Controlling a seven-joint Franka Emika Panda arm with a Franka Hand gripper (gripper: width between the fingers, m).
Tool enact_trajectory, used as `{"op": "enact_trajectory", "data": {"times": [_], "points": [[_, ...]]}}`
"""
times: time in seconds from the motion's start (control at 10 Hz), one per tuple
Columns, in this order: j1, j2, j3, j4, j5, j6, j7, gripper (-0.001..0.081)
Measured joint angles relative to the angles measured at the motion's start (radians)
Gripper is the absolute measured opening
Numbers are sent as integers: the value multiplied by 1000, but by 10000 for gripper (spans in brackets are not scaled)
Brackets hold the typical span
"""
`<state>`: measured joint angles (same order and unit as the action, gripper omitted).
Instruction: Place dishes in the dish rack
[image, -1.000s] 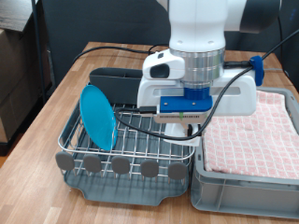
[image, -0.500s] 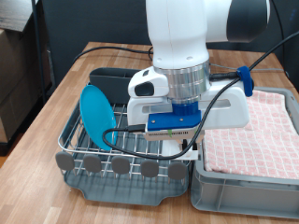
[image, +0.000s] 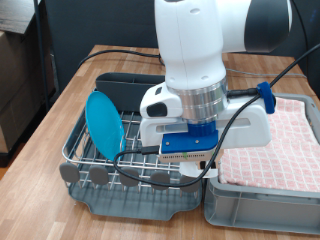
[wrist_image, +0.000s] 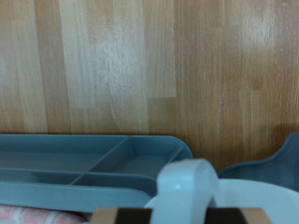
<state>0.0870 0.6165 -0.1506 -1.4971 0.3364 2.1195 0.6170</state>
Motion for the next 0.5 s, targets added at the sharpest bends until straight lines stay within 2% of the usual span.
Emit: {"op": "enact_trajectory", "data": {"times": [0.5], "points": [[0,73,-13,15,0,52,-1,66]]}}
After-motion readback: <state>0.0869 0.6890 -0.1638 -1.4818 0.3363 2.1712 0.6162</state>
